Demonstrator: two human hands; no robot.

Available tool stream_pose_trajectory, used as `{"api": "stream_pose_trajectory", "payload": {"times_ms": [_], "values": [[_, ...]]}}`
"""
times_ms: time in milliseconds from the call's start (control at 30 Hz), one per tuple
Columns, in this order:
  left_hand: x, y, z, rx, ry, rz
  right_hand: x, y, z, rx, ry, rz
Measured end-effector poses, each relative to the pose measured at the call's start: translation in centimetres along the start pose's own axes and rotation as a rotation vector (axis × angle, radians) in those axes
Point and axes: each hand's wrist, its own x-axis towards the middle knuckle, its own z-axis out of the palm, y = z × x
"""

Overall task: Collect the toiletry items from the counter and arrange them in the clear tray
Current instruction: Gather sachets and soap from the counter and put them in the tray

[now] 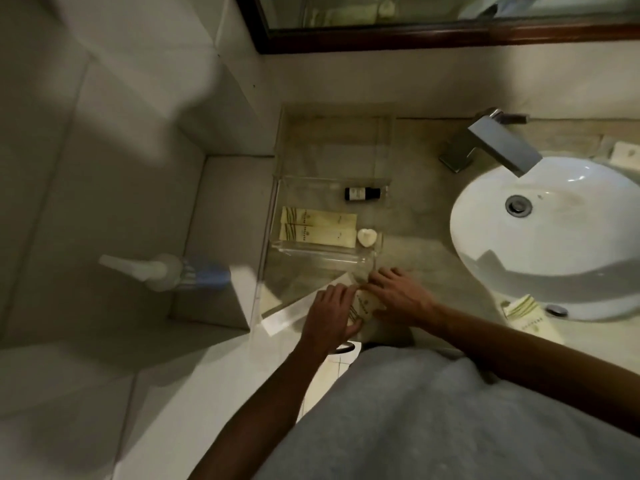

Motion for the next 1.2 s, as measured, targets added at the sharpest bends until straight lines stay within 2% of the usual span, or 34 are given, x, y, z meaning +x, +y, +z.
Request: {"api": "stream_pose_trajectory", "payload": {"times_ms": [67,200,300,367,433,533,733,900,1033,1133,1200], "values": [[0.3,0.4,-0.5,0.024,-0.003,0.013,-0.1,0.1,-0.3,0.067,0.038,0.040],[0.9,1.2,-0.8,-0.016,-0.004,0.044,-0.6,0.0,-0.6,0.529,0.071,0.216],[1.9,0.8,-1.9,-0.039,0.056,0.048,-0.2,-0.7,-1.5,0.694,0.124,0.227],[3.1,-0.7,-3.3,-0.007,0.113,0.052,0.7,-1.1,-2.7,0.544,0.224,0.192],[4.7,-3.1,-5.1,0.039,0.138,0.037,2.1,-1.0,-4.1,0.204,0.369,0.133],[7.3,-7.0,-7.9,0.106,0.141,0.009,4.3,-0.7,-6.8,-0.051,0.386,0.150],[10.2,-10.8,-11.0,0.182,0.047,0.065,8.2,-1.5,-9.3,-0.031,0.324,0.195],[10.0,-13.3,-10.2,0.182,-0.080,0.078,9.0,-2.9,-8.9,-0.007,0.336,0.199],[9.1,-13.5,-8.8,0.176,-0.083,0.113,7.6,-2.3,-7.9,-0.007,0.306,0.212],[8.5,-13.0,-8.1,0.124,-0.088,0.001,5.7,-1.3,-7.3,-0.020,0.292,0.234],[8.4,-12.2,-8.2,0.068,0.002,-0.127,4.0,-0.4,-7.0,0.002,0.312,0.254]]}}
